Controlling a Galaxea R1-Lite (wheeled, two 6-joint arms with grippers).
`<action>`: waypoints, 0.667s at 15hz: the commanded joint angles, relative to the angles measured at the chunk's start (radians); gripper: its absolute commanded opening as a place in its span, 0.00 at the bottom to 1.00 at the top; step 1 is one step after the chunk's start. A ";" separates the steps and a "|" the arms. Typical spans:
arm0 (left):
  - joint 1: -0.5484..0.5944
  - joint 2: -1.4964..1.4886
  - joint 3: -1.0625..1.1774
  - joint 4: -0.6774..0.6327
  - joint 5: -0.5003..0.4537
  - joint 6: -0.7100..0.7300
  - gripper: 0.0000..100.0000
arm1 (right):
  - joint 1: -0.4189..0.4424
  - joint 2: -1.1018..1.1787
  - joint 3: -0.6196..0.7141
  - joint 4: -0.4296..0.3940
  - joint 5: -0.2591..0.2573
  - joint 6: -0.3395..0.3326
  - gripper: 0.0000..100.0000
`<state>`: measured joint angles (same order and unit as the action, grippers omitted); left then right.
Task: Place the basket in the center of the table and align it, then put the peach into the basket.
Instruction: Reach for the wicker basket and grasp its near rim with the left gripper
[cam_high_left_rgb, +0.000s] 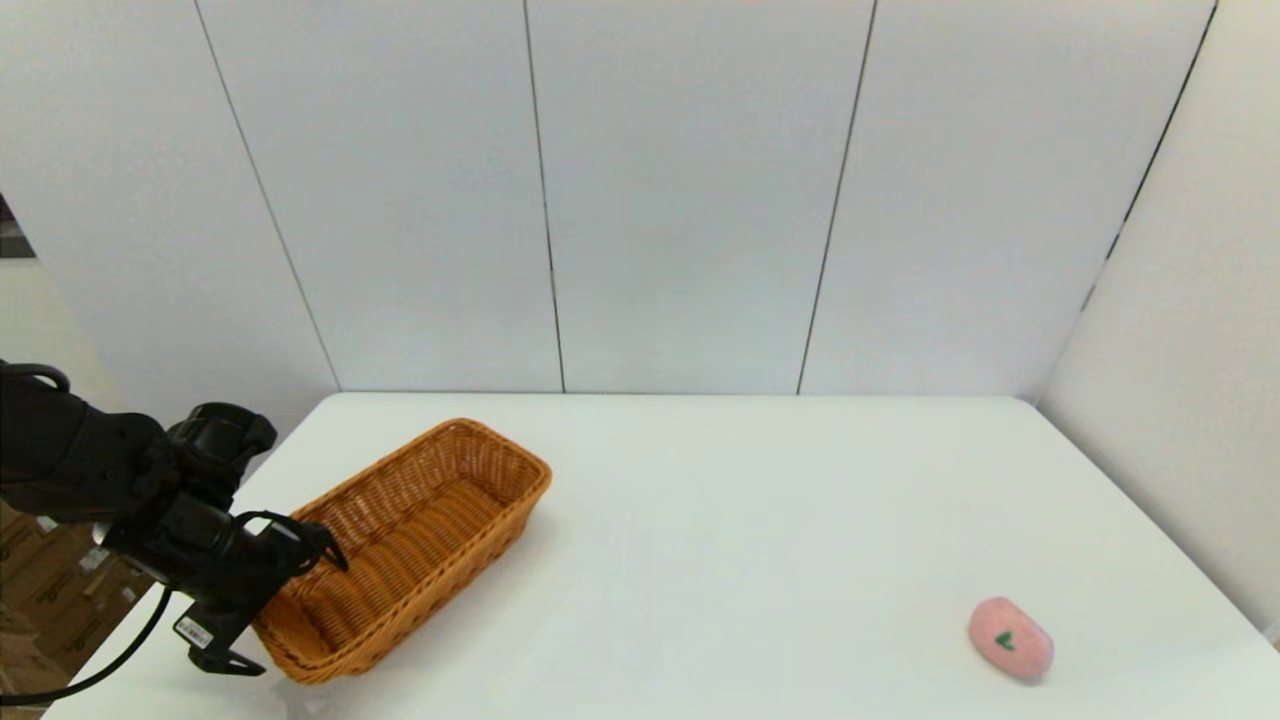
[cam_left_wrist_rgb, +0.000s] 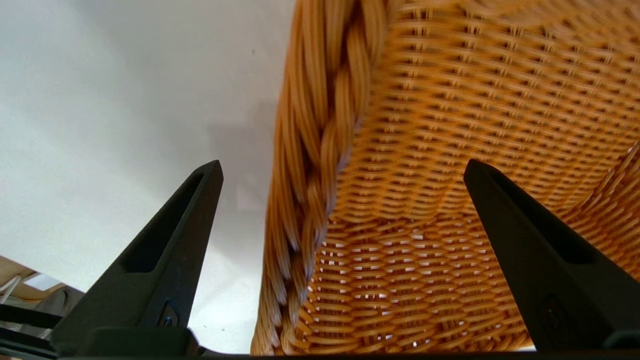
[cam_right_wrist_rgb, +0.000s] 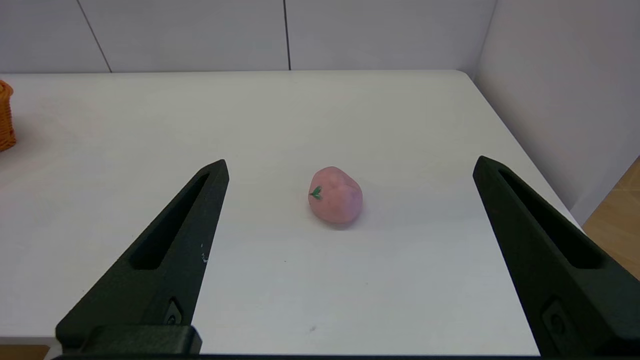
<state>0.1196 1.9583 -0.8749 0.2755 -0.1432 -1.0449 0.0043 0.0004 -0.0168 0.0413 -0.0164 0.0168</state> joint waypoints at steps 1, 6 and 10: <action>-0.001 0.014 -0.015 0.005 0.001 -0.010 0.00 | 0.000 -0.002 0.000 -0.001 -0.002 0.002 1.00; -0.001 0.024 -0.022 0.005 0.004 -0.010 0.00 | 0.000 -0.002 0.000 -0.001 -0.002 0.002 1.00; -0.001 0.019 -0.022 0.019 0.004 -0.009 0.00 | 0.000 -0.002 0.000 0.000 -0.002 0.002 1.00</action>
<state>0.1172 1.9826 -0.8977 0.2832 -0.1394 -1.0496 0.0036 0.0004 -0.0168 0.0398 -0.0177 0.0183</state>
